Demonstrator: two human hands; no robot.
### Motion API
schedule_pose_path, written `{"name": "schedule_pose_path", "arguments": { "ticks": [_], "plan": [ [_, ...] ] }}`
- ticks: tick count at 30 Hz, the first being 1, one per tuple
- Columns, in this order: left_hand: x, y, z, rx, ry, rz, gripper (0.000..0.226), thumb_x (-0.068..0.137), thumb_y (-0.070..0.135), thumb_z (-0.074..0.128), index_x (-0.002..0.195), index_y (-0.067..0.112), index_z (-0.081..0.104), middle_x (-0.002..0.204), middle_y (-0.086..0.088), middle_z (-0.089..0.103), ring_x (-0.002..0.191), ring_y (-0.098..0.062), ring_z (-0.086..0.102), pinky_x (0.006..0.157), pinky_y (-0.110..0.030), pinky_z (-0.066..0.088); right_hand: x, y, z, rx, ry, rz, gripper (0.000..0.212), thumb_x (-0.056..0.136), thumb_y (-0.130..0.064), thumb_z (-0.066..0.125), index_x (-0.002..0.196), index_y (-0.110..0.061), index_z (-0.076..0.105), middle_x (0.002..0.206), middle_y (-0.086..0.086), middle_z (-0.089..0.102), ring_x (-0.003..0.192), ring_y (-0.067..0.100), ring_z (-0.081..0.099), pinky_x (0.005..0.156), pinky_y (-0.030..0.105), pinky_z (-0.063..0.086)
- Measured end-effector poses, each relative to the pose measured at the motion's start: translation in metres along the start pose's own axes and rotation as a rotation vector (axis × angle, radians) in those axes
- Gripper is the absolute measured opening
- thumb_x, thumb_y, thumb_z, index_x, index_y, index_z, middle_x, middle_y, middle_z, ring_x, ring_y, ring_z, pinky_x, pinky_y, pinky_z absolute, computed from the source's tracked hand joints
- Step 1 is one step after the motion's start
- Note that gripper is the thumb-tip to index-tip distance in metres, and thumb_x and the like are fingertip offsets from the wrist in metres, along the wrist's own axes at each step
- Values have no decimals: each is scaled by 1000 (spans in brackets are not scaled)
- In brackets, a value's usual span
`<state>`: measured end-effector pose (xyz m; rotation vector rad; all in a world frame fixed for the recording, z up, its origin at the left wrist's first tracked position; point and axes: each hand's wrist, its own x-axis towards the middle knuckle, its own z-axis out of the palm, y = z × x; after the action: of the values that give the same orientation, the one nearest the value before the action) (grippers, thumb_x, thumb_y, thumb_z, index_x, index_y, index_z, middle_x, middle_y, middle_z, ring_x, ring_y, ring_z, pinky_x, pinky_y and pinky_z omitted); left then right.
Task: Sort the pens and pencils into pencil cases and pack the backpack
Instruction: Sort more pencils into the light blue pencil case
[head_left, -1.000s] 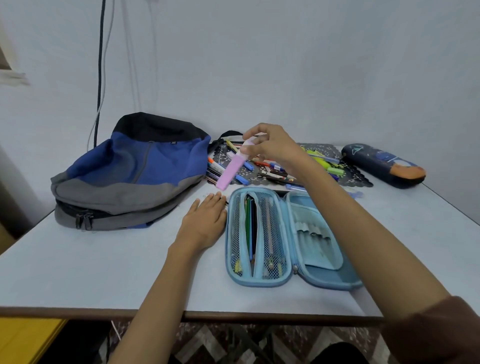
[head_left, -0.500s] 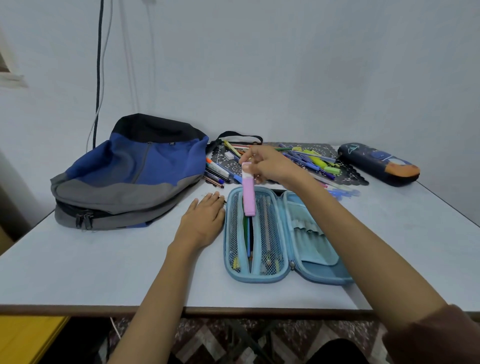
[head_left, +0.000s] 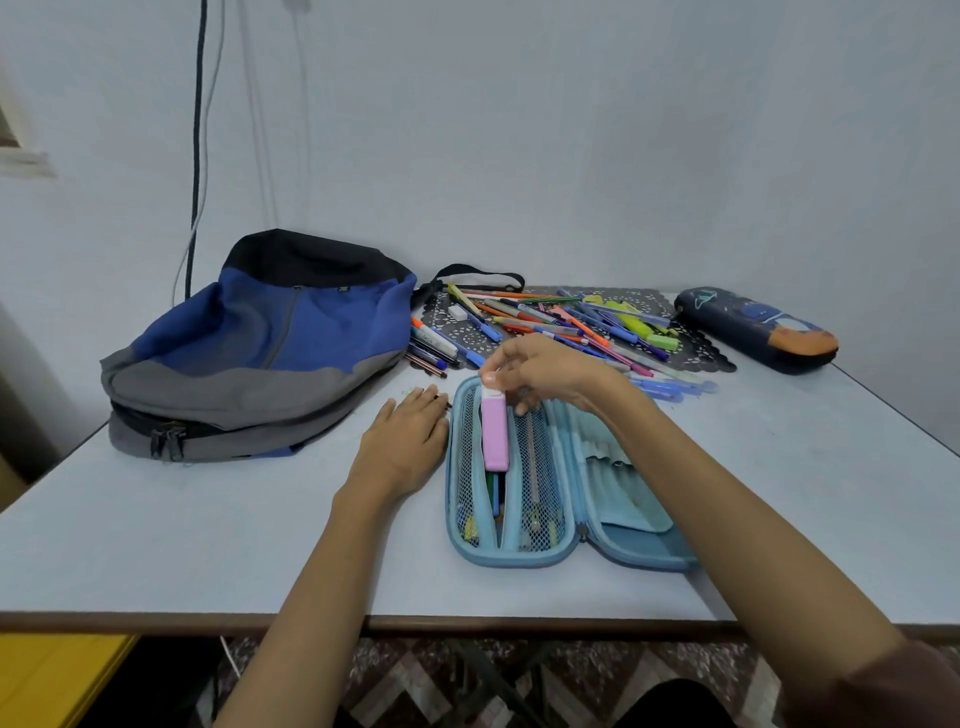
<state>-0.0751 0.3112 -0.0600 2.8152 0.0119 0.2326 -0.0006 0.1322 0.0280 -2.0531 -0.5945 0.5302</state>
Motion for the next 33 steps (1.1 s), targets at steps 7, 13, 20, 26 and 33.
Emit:
{"name": "schedule_pose_path", "arguments": {
  "ticks": [7, 13, 20, 26, 33],
  "plan": [
    [-8, 9, -9, -482, 253, -53, 40, 85, 59, 41, 105, 34, 65, 110, 12, 65, 108, -13, 56, 83, -34, 43, -2, 3, -2, -280, -35, -147, 19, 89, -16, 67, 103, -3, 66, 94, 5, 67, 83, 11, 60, 72, 21, 44],
    [-1, 28, 1, -816, 272, 2, 45, 68, 68, 72, 100, 37, 62, 106, 7, 64, 106, -19, 60, 88, -47, 51, 2, 5, -5, -558, -31, -318, 20, 91, -30, 64, 103, -15, 69, 93, -2, 64, 83, 7, 57, 75, 28, 44],
    [1, 25, 7, -904, 163, 21, 55, 68, 64, 75, 112, 34, 61, 114, 5, 64, 114, -24, 59, 97, -55, 48, 1, 1, -5, -617, -23, -308, 28, 97, -38, 53, 113, -14, 53, 83, -6, 58, 72, 8, 52, 64, 28, 40],
    [-2, 26, 6, -864, 160, 45, 49, 69, 60, 68, 114, 40, 62, 121, 11, 61, 119, -15, 55, 105, -45, 44, -1, 13, -7, -483, 12, -338, 25, 90, 0, 48, 112, -11, 44, 88, 13, 66, 80, 25, 58, 70, 32, 46],
    [1, 25, 5, -686, 189, 104, 34, 76, 57, 60, 110, 52, 60, 119, 17, 59, 117, -14, 50, 102, -50, 40, -5, 20, -13, -391, -26, -334, 23, 74, 13, 60, 89, -4, 59, 81, 4, 61, 71, 11, 55, 62, 16, 46]
  ]
}}
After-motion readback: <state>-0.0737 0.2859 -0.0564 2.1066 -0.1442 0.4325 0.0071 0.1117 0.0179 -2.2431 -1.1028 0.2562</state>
